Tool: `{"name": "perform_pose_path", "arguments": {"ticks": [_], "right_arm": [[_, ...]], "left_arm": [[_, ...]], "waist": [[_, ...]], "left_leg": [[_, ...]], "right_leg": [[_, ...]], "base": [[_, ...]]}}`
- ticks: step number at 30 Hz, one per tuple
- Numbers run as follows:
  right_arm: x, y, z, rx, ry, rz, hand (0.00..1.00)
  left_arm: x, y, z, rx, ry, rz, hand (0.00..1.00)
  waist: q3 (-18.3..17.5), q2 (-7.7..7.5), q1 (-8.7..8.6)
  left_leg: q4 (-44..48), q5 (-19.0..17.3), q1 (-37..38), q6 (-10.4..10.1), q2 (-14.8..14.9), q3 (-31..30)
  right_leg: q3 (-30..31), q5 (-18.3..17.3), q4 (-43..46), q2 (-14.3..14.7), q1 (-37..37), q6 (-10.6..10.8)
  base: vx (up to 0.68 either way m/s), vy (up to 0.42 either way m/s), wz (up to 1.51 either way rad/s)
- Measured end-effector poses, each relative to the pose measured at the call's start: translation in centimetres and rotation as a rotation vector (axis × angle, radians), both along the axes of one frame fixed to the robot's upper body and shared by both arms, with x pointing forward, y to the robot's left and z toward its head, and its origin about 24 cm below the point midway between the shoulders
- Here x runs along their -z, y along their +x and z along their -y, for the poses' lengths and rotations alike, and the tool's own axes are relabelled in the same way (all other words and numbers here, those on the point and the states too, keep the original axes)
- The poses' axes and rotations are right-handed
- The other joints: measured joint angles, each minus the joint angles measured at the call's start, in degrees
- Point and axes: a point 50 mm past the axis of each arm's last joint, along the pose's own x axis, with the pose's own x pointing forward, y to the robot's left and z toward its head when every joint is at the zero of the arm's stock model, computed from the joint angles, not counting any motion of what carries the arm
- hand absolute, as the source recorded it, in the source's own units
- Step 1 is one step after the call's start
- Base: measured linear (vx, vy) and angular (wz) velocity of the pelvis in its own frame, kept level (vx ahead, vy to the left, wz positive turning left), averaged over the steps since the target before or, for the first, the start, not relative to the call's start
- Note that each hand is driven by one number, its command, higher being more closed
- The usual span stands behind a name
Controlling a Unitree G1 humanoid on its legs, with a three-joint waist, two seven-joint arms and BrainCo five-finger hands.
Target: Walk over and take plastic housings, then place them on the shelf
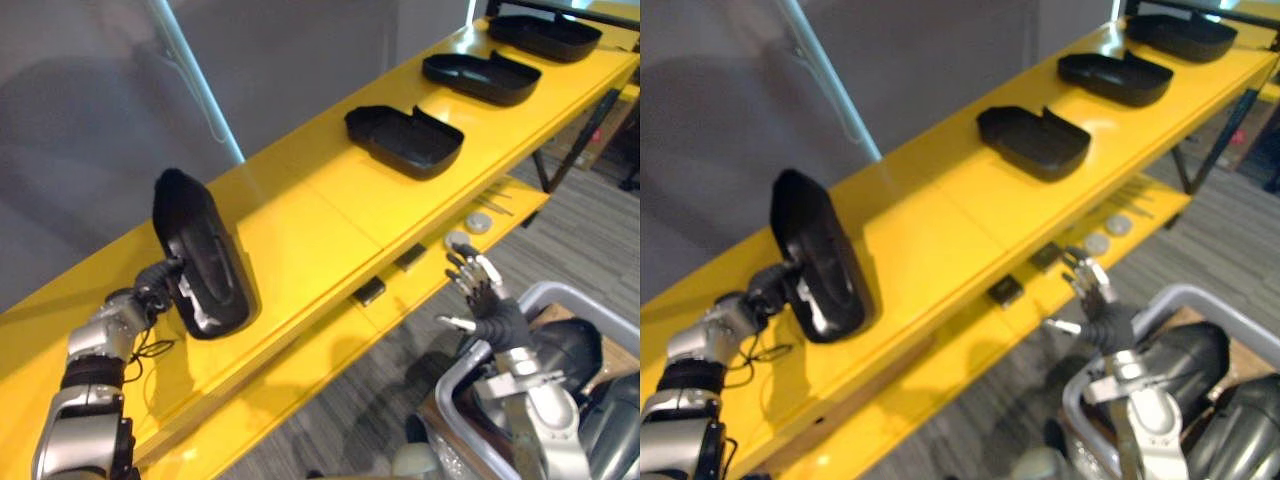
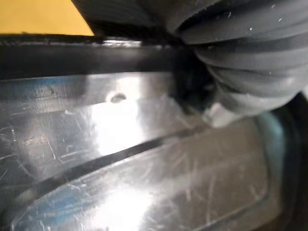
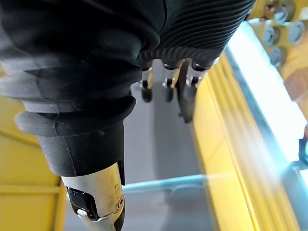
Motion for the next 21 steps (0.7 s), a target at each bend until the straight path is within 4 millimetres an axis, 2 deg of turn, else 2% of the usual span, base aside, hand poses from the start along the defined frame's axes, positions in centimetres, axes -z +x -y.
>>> {"name": "perform_pose_path", "arguments": {"ticks": [4,11,12,17,21], "right_arm": [[0.3,-0.2,-0.3,-0.012,0.005,-0.019,0.0],[0.7,-0.4,-0.6,-0.031,0.006,-0.044,0.0],[0.8,-0.4,-0.7,-0.035,0.007,-0.045,0.0],[0.8,-0.5,-0.7,-0.05,-0.002,-0.053,0.0],[0.9,-0.6,-0.8,-0.064,0.001,-0.061,0.0]], "left_arm": [[0.8,-0.6,-0.3,-0.036,0.011,-0.036,1.0],[1.7,-1.1,-0.7,-0.117,-0.017,-0.068,1.0],[1.8,-1.1,-0.7,-0.122,-0.016,-0.068,0.0],[2.4,-1.2,-0.9,-0.211,-0.023,-0.054,0.0],[2.8,-1.6,-1.5,-0.274,-0.021,-0.072,0.0]], "waist": [[0.1,0.13,-0.04],[0.8,1.19,-1.02],[0.9,1.3,-1.12],[1.7,2.12,-1.6],[1.8,2.15,-2.74]], "left_leg": [[-0.4,0.0,0.0,0.0,-0.2,-0.1],[-0.9,0.0,0.0,0.0,-0.5,0.0],[-0.9,0.0,0.0,0.0,-0.5,0.0],[-0.9,-0.1,0.1,-0.1,-0.4,0.3],[-0.9,-0.1,0.1,-0.2,-0.5,0.6]], "right_leg": [[0.0,0.0,0.4,-0.1,-0.5,0.1],[0.2,0.1,1.4,-0.5,-1.5,0.3],[0.2,0.0,1.5,-0.5,-1.5,0.3],[1.3,-0.5,3.4,-0.6,-2.7,0.3],[1.6,-1.1,5.7,-0.7,-3.9,0.3]], "base": [[-0.07,-0.019,0.0],[-0.05,-0.009,-0.01],[-0.05,-0.01,-0.04],[-0.04,-0.005,-0.06],[-0.04,-0.01,-0.05]]}}
